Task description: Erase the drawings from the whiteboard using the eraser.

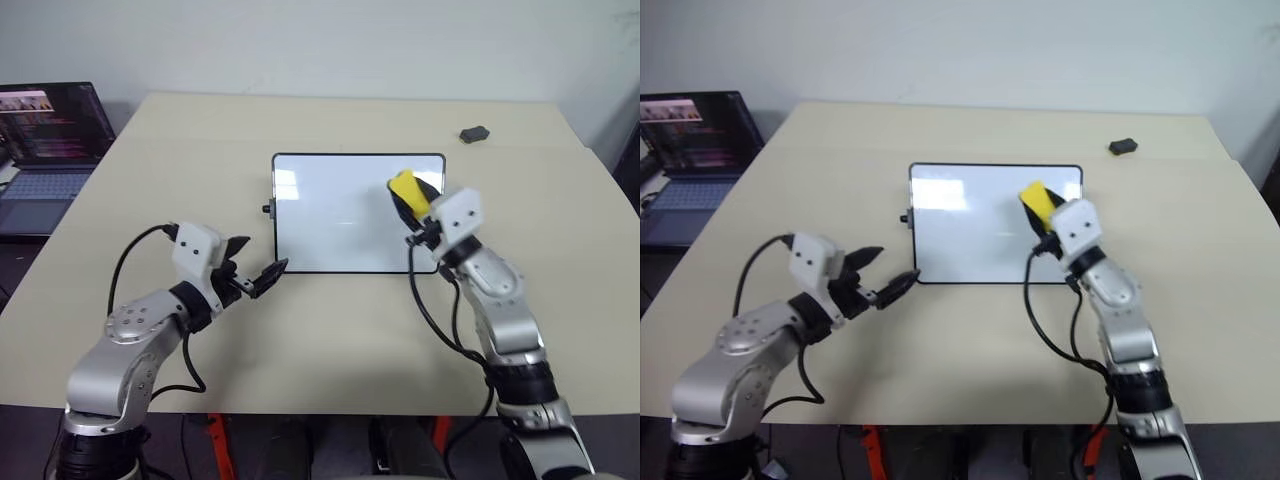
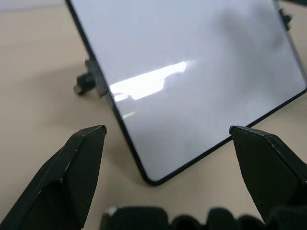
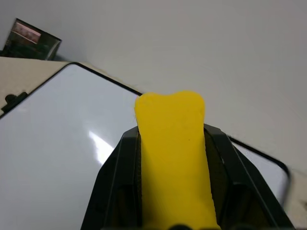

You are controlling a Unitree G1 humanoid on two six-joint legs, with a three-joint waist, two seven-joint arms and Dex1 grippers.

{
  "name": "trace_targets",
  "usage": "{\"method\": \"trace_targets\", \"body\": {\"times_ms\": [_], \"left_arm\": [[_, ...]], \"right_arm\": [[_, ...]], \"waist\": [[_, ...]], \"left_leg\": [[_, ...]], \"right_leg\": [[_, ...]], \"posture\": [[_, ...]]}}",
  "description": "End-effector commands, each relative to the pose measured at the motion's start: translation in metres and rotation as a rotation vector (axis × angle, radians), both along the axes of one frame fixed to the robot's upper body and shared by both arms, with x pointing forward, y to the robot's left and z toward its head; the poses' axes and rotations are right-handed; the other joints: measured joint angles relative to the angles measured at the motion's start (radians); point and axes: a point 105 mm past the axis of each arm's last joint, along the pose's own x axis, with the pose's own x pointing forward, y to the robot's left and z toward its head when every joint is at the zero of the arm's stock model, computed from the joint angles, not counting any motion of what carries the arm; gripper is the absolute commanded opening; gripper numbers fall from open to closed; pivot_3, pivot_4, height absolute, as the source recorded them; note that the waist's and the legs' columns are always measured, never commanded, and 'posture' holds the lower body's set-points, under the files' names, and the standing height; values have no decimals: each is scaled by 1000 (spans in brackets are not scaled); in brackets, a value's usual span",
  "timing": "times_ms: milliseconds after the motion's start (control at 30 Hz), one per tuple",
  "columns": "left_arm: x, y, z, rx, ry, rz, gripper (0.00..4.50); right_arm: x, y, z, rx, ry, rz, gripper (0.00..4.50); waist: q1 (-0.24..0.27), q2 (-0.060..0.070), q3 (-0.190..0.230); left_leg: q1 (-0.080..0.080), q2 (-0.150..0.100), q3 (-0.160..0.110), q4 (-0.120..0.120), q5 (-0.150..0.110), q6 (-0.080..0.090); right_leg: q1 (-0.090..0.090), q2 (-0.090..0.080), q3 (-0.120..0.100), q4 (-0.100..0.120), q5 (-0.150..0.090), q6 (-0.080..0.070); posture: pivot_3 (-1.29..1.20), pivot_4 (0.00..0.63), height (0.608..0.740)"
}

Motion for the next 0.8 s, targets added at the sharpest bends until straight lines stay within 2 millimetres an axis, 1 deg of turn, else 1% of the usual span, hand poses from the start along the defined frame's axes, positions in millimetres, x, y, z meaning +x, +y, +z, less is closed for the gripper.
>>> {"method": "trace_targets", "body": {"times_ms": [33,67,133,167,200,267,300,367,433,533,567,600,667,733,800], "left_arm": [[-6,-5,15,3,-63,-59,4500],[-5,-5,15,3,-63,-64,4500],[-2,-6,16,2,-64,-73,4500],[1,-10,17,7,-67,-96,4500],[4,-16,19,10,-71,-127,4500],[10,-36,25,33,-82,-252,4500],[12,-43,27,46,-84,-301,4500],[14,-55,31,77,-83,-393,4500],[15,-71,31,121,-71,-524,4500],[11,-95,26,188,-53,-698,4500],[11,-114,27,204,-81,-783,4500],[10,-126,29,218,-103,-842,4500],[6,-143,29,248,-131,-939,4500],[-2,-152,27,279,-136,-1032,4500],[-10,-158,22,317,-134,-1115,4500]], "right_arm": [[-26,-22,10,7,-38,-90,1317],[-30,-27,5,-5,-22,-115,1317],[-36,-48,-12,-24,39,-211,1317],[-37,-59,-18,-24,64,-267,1317],[-37,-71,-24,-26,93,-320,1317],[-34,-93,-41,-28,185,-412,1317],[-33,-100,-48,-34,225,-435,1317],[-30,-109,-51,-26,252,-472,1317],[-25,-114,-54,-7,295,-482,1317],[-20,-121,-66,56,397,-505,1317],[-19,-122,-71,127,450,-504,1317],[-18,-122,-74,177,486,-498,1317],[-17,-121,-77,231,534,-491,1317],[-16,-121,-80,255,582,-486,1317],[-17,-121,-82,276,606,-481,1317]], "waist": [[-2,0,0],[-6,0,0],[-7,0,0],[-5,0,0],[-4,0,0],[-2,0,0],[-1,0,0],[-1,-1,0],[-5,-1,0],[-9,0,0],[-8,0,0],[-4,0,0],[-2,0,0],[-3,0,0],[-7,0,0]], "left_leg": [[2,0,0,0,0,0],[3,0,0,0,0,0],[6,0,1,0,1,0],[7,0,1,0,1,0],[8,0,0,0,2,0],[8,0,1,1,4,-1],[8,-1,1,2,5,0],[8,-2,2,2,6,1],[8,-2,2,2,6,1],[7,-1,3,0,6,1],[7,-1,3,0,6,1],[7,-1,3,0,6,1],[5,-1,2,1,6,1],[4,-1,2,0,5,1],[4,-2,2,0,5,2]], "right_leg": [[1,0,0,1,0,0],[2,0,0,2,0,0],[3,1,1,3,0,0],[4,1,1,3,0,0],[5,2,0,3,0,0],[6,2,1,3,0,0],[7,2,1,3,-1,3],[7,2,1,3,-1,5],[7,2,2,3,1,1],[6,3,3,3,2,1],[6,4,3,3,2,1],[6,4,3,3,2,1],[5,5,0,3,2,1],[4,5,1,2,2,1],[4,4,2,1,1,1]], "posture": [[0,150,740],[0,150,740],[0,150,740],[0,150,740],[0,150,740],[0,150,740],[0,150,740],[0,150,740],[0,150,740],[0,150,740],[0,150,740],[0,150,740],[0,150,740],[0,150,740],[0,150,740]]}}
